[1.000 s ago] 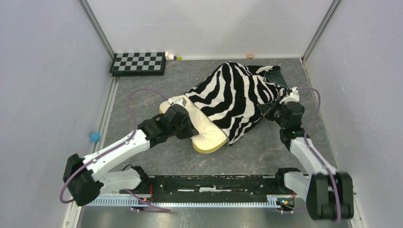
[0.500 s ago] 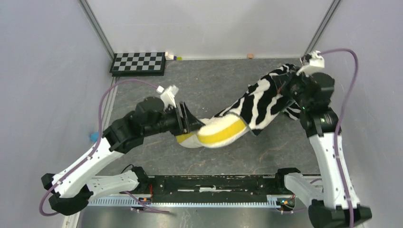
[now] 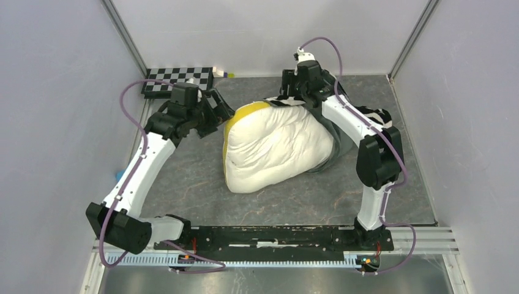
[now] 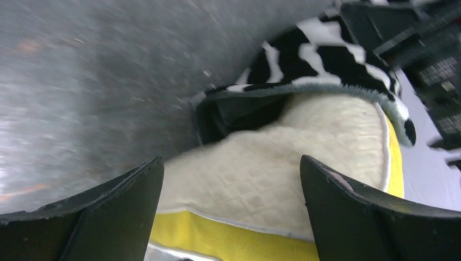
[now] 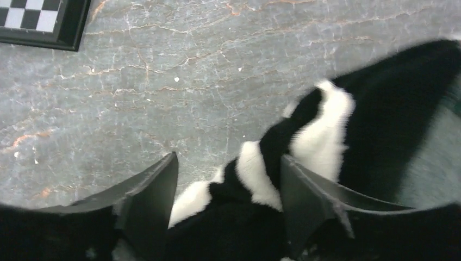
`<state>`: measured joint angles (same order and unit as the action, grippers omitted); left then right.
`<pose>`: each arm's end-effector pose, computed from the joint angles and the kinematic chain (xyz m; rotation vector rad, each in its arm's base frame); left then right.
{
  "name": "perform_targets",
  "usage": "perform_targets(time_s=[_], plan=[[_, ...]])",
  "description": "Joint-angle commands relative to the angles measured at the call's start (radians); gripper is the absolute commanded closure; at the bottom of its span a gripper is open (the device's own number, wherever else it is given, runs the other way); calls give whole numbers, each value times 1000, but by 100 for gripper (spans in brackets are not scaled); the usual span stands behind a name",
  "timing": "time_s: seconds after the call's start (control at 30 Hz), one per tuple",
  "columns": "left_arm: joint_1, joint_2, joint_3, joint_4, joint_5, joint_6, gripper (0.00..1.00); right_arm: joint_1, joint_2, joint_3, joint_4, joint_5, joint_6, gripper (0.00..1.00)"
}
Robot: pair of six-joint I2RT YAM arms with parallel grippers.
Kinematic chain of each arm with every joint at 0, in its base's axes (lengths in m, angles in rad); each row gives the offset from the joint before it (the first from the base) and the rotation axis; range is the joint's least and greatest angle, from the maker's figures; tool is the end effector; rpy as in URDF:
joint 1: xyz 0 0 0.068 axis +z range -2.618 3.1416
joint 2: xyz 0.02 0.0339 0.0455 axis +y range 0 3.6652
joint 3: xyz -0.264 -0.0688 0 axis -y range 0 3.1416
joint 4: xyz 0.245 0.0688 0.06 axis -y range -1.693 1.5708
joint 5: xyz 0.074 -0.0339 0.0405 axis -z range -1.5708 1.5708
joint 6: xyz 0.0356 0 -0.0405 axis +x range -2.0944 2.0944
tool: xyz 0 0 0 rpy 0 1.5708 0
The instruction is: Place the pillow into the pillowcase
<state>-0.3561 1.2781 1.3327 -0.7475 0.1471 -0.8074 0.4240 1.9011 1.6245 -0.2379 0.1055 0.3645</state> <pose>0.2505 -0.0987 0.3698 -0.4514 2.3337 -0.7591 0.4144 0.1829 0.3002 0.0022 2.1034 0.3687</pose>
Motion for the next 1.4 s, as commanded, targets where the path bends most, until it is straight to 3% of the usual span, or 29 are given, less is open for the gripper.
perform_targets(time_s=[0.0, 0.07, 0.27, 0.53, 0.73, 0.97, 1.07, 1.13, 1.37], plan=[[90, -50, 16, -36, -122, 150, 0, 6, -24, 138, -88, 3, -57, 14], [116, -56, -20, -21, -117, 148, 0, 11, -51, 165, -98, 5, -85, 2], [144, -89, -138, 28, -119, 118, 0, 16, -185, 112, -139, 64, -190, 2], [151, -169, -346, 79, -78, 56, 0, 62, -306, -200, -81, 40, -389, 2], [93, -200, -581, 231, -5, -40, 0, 155, -200, -230, -39, 105, -488, 2], [32, -152, -727, 466, 21, -148, 1, 196, -61, -185, -5, 260, -524, 2], [30, -115, -746, 534, 30, -164, 10, 196, -23, -174, -6, 314, -524, 7], [30, -84, -746, 554, 27, -162, 22, 195, -11, -163, -8, 384, -506, 17], [29, -12, -744, 559, 5, -136, 78, 195, 5, -109, 11, 580, -494, 67]])
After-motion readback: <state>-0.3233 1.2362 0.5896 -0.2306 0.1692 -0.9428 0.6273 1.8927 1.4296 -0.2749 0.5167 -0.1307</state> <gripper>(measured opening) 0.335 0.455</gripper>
